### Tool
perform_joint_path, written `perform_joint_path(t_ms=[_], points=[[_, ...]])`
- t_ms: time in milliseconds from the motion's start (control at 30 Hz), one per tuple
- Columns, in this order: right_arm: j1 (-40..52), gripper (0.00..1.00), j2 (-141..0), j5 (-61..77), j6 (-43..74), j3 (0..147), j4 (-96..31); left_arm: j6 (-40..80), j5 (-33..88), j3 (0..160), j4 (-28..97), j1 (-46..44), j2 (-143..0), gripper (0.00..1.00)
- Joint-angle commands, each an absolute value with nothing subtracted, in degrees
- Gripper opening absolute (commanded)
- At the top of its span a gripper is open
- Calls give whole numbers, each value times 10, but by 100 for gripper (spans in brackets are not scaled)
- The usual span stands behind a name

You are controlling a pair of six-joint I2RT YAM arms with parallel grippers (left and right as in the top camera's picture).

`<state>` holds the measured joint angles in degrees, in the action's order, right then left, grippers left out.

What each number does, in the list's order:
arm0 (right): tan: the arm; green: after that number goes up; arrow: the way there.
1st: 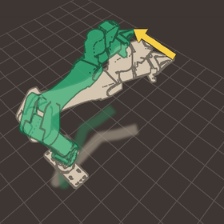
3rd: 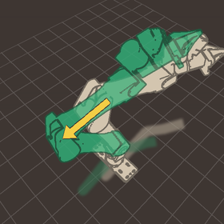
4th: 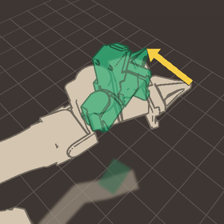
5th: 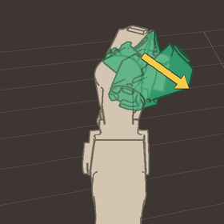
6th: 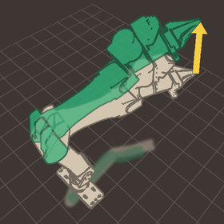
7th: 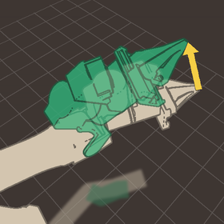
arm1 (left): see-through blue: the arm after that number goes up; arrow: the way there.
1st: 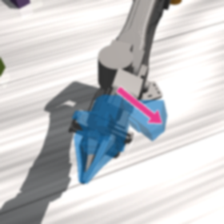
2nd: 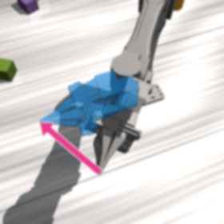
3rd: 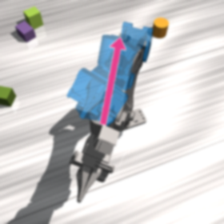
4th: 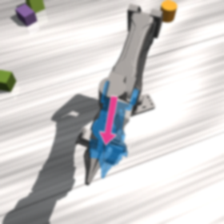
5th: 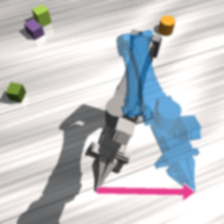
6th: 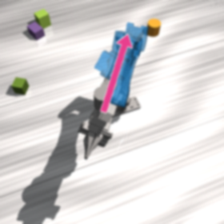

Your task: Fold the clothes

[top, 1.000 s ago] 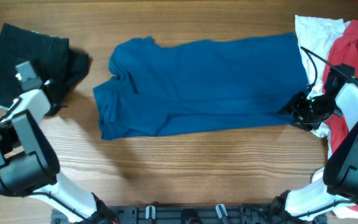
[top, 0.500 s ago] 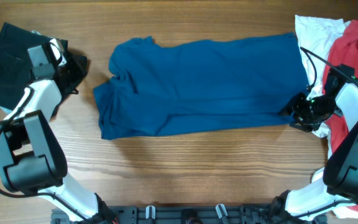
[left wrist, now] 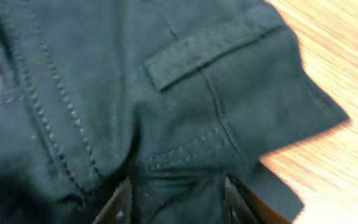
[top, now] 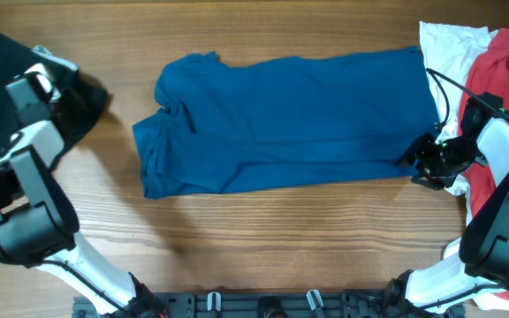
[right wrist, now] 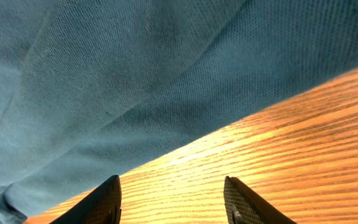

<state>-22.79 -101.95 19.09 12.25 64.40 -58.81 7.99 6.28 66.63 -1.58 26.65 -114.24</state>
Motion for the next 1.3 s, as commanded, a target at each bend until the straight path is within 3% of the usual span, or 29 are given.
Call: perform_joint_path(t_ms=[0, 67, 300, 433, 567, 667, 800, 1000, 1267], points=[[-227, 53, -1013, 198, 116, 645, -591, 79, 98, 710, 10, 304, -1151, 47], [-227, 53, -1013, 198, 121, 645, -589, 82, 162, 723, 20, 299, -1150, 57], [-227, 54, -1013, 198, 119, 645, -594, 81, 280, 725, 117, 203, -1069, 75], [-227, 57, -1013, 198, 107, 645, -597, 72, 298, 725, 260, 91, -983, 78], [-227, 61, -1013, 194, 105, 645, -604, 72, 273, 724, 386, -15, -955, 74], [-227, 61, -1013, 194, 105, 645, -605, 73, 147, 721, 502, -108, -958, 56], [-227, 61, -1013, 194, 106, 645, -601, 73, 82, 699, 578, -193, -959, 53], [-227, 59, -1013, 162, 143, 645, -582, 72, 62, 673, 590, -253, -959, 57], [-227, 60, -1013, 162, 141, 645, -579, 62, 48, 599, 481, -283, -963, 59]])
